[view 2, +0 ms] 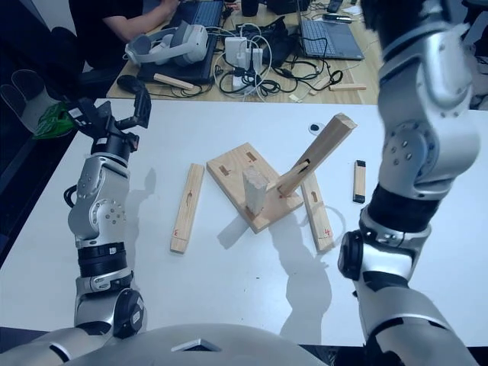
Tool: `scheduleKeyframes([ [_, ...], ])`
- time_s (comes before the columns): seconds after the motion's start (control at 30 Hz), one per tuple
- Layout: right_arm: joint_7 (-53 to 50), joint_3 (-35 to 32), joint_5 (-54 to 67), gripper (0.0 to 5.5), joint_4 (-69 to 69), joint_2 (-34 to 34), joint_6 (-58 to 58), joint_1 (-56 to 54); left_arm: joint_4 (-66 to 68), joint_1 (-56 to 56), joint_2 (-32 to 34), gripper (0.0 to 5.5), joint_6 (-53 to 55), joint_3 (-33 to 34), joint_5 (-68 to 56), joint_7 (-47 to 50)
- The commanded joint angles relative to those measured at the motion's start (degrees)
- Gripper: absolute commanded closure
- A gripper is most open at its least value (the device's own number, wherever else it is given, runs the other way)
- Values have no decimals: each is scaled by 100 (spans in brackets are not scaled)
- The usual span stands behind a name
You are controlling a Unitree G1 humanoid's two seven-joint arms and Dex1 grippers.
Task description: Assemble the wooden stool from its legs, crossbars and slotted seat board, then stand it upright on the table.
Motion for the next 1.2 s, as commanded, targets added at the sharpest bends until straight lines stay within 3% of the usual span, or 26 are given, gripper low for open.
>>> scheduleKeyframes([
  [0.03, 292, 619, 267, 546, -87, -376, 2167, 1944, -169, 45, -41, 10, -7, -133, 52, 18],
  [0.13, 488, 891, 250, 546, -449, -464, 2516, 3066, -217, 108, -37, 10, 45, -166, 21, 8],
  [0.4, 139, 650, -214, 546, -691, 77, 964, 2004, -181, 224, -76, 10, 130, -301, -2, -19],
  [0.63, 814, 1368, -780, 546, -1523, 203, -774, 1422, -2, 294, -102, 10, 22, -244, -34, -77],
  [0.93, 2455, 2803, 999, 546, -1801, 578, 763, 1288, 1019, -112, -478, 10, -388, 589, -582, 331],
  [1.2, 3268, 4009, 511, 546, -696, 889, 735, 1014, 1439, -345, -447, 10, -589, 581, -584, 267],
])
